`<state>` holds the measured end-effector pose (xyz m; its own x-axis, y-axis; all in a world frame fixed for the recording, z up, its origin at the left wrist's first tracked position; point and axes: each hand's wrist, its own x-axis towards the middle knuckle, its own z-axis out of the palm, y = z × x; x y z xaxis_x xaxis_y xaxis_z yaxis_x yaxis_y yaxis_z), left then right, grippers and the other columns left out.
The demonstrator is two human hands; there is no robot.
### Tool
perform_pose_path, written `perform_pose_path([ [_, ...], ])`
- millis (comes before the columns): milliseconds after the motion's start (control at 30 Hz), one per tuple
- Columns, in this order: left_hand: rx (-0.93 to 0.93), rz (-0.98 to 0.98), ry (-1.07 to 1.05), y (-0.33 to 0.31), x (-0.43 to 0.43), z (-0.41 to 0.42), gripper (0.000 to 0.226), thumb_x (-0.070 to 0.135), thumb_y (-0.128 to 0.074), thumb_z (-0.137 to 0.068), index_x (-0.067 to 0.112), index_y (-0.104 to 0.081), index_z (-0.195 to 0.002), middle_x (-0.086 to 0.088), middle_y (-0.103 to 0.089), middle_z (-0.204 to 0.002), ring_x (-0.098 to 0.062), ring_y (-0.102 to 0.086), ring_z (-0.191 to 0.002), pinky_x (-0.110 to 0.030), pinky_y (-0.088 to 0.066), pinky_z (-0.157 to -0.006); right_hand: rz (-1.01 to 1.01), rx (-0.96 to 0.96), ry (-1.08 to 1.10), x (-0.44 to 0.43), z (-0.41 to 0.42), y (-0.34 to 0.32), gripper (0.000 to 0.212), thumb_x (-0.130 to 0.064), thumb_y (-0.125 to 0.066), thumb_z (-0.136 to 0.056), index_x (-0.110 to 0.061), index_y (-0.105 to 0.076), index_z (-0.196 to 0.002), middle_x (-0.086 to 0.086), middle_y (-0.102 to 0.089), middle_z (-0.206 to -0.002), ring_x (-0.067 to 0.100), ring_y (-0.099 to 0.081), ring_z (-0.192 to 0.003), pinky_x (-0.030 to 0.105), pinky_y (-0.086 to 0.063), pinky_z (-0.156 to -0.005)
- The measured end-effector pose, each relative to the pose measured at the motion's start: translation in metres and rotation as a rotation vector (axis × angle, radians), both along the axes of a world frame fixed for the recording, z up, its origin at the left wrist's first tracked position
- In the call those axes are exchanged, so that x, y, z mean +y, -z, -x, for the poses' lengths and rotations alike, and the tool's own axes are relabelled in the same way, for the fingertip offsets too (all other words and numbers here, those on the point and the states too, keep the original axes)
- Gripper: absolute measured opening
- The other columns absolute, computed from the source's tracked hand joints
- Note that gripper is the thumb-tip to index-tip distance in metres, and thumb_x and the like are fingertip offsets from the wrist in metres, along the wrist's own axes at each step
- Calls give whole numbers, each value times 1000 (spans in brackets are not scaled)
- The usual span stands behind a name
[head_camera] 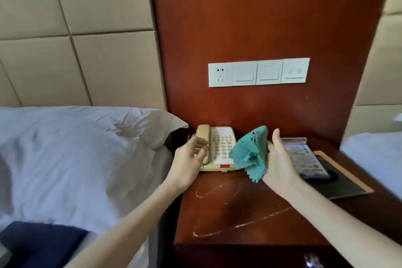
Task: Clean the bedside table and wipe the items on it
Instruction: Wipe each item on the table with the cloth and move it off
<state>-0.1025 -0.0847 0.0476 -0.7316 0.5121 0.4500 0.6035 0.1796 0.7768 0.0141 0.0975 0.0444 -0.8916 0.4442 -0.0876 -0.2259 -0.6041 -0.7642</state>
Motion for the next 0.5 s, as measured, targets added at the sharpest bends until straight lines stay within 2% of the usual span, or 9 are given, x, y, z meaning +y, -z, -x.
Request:
perform_pose_path([
  [100, -4, 27, 79, 9, 38, -8, 13, 17, -50, -95, 24, -60, -99, 6, -68, -95, -2, -61, -87, -5, -43, -66, -17, -11, 81, 20, -20, 5, 62, -36, -72, -69, -11, -58, -124, 14, -66, -122, 28, -63, -112, 41, -48, -92],
  [200, -32, 52, 153, 18, 76, -16, 15, 14, -49, -93, 24, -59, -97, 5, -68, -95, -7, -62, -87, -10, -46, -63, -82, -60, 193, 41, -39, 12, 62, -16, -77, -61, -11, -61, -121, 14, -69, -116, 29, -68, -105, 39, -52, -83],
  [267, -22, 80, 185, 24, 99, -20, 17, 11, -49, -91, 24, -59, -97, 6, -68, -94, -6, -63, -86, -12, -45, -65, -117, -144, 294, 55, -50, 18, 56, -15, -79, -60, -12, -65, -114, 11, -72, -109, 29, -70, -98, 38, -54, -78],
  [400, -38, 165, 247, 37, 142, -24, 16, 12, -51, -92, 16, -59, -106, 2, -68, -100, -13, -63, -93, -25, -50, -83, -97, -238, 406, 87, -69, 30, 29, -18, -70, -82, -15, -67, -111, 8, -75, -99, 27, -72, -89, 36, -55, -71],
  [467, -38, 212, 245, 42, 164, -24, 18, 15, -52, -92, 13, -59, -109, 0, -67, -106, -15, -62, -98, -26, -47, -86, -95, -259, 451, 103, -79, 34, 22, -22, -66, -86, -16, -67, -107, 5, -76, -91, 23, -73, -81, 34, -54, -67],
  [500, -34, 231, 240, 44, 176, -23, 19, 15, -52, -92, 13, -59, -109, -1, -66, -107, -16, -61, -99, -24, -45, -85, -88, -260, 483, 112, -83, 35, 23, -24, -65, -87, -17, -66, -109, 6, -76, -94, 24, -73, -83, 35, -53, -69],
])
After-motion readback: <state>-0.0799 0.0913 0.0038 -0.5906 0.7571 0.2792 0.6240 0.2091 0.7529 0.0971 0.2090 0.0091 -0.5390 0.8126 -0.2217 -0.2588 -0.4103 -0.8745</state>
